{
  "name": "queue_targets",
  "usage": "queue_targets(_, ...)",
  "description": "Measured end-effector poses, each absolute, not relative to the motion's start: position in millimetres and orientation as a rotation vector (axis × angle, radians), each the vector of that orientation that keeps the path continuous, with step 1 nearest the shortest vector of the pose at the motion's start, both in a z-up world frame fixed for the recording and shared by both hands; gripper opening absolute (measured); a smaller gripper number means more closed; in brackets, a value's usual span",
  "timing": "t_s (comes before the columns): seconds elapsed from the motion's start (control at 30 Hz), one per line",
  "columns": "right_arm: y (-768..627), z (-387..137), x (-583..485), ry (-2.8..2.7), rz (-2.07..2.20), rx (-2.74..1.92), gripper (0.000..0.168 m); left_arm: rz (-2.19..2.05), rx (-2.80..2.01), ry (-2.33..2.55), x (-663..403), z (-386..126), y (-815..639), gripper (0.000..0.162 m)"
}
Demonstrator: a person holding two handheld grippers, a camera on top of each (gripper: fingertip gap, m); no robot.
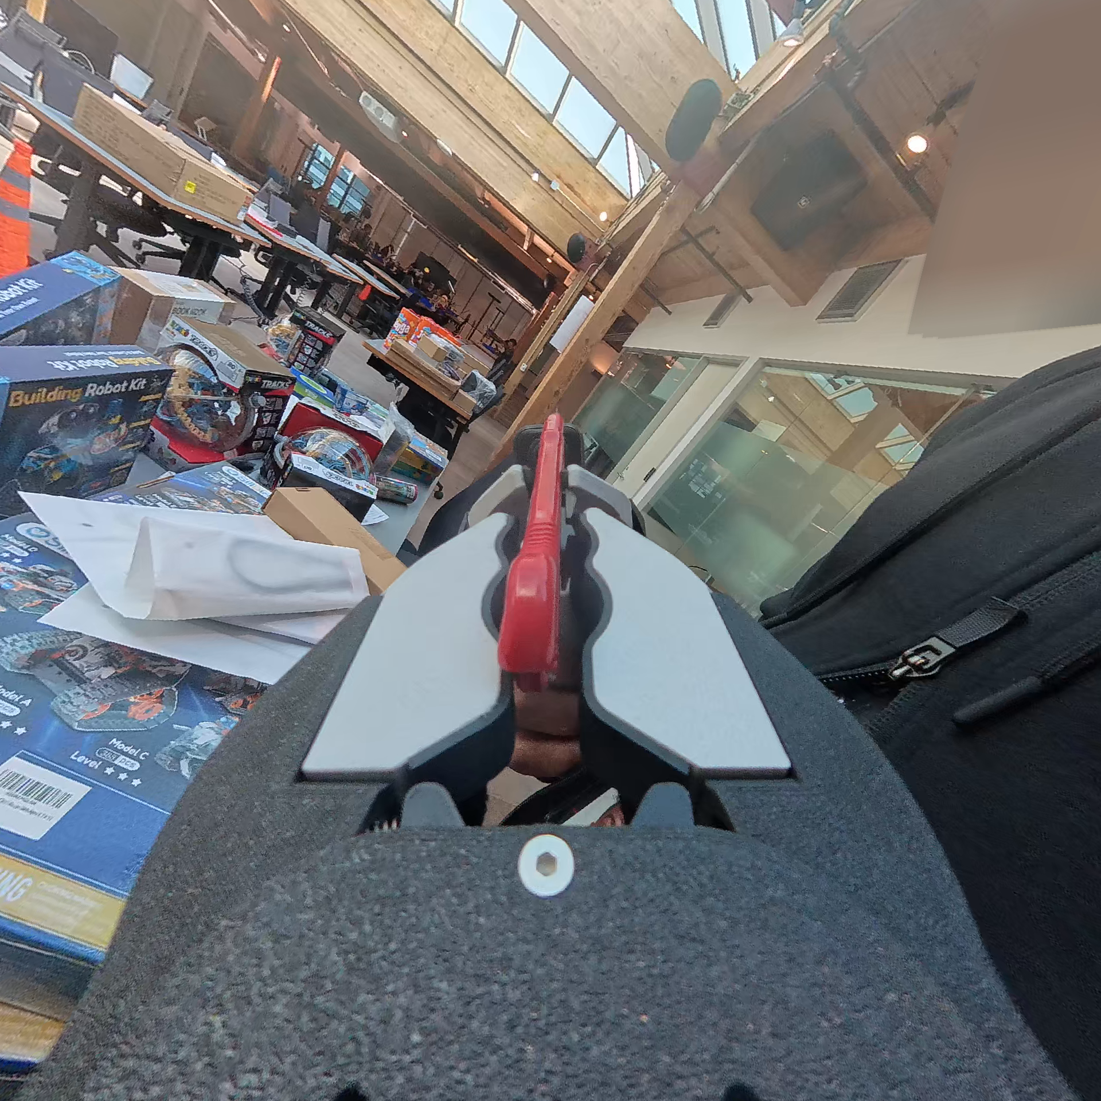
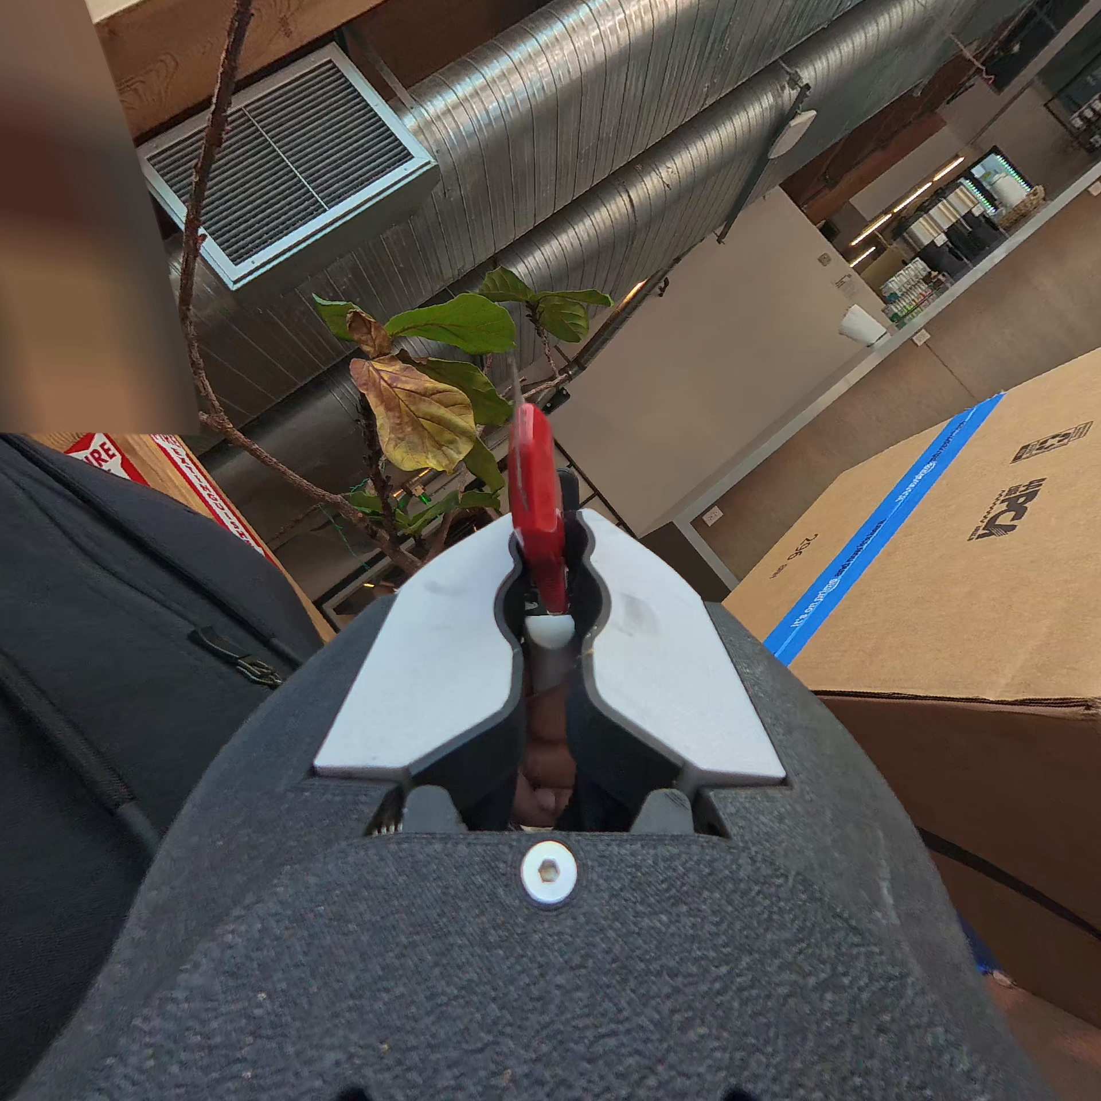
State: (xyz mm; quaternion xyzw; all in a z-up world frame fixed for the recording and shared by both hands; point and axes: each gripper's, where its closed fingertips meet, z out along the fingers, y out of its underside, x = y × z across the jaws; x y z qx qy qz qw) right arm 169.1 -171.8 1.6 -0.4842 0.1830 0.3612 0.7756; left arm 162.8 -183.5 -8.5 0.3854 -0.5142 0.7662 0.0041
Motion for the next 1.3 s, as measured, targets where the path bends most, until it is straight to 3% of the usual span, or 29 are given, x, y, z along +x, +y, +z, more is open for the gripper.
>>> queue_targets(0.17, -169, 1, 168, 0.393, 0.741, -1.069, 0.010, 2.353, 1.305, -1.665, 170, -16, -184, 0.032)
queue_targets(0.63, -174, 1, 162, 0.353, 0.766, -1.071, 0.010, 2.347, 1.198, -1.691, 158, -11, -192, 0.015)
queue_targets(0.9, -178, 1, 156, 0.312, 0.680, -1.120, 0.010, 2.291, 1.236, -1.744, 155, -15, -194, 0.025)
queue_targets(1.3, -184, -1, 152, 0.341, 0.724, -1.093, 0.010, 2.276, 1.198, -1.740, 147, -13, -200, 0.016)
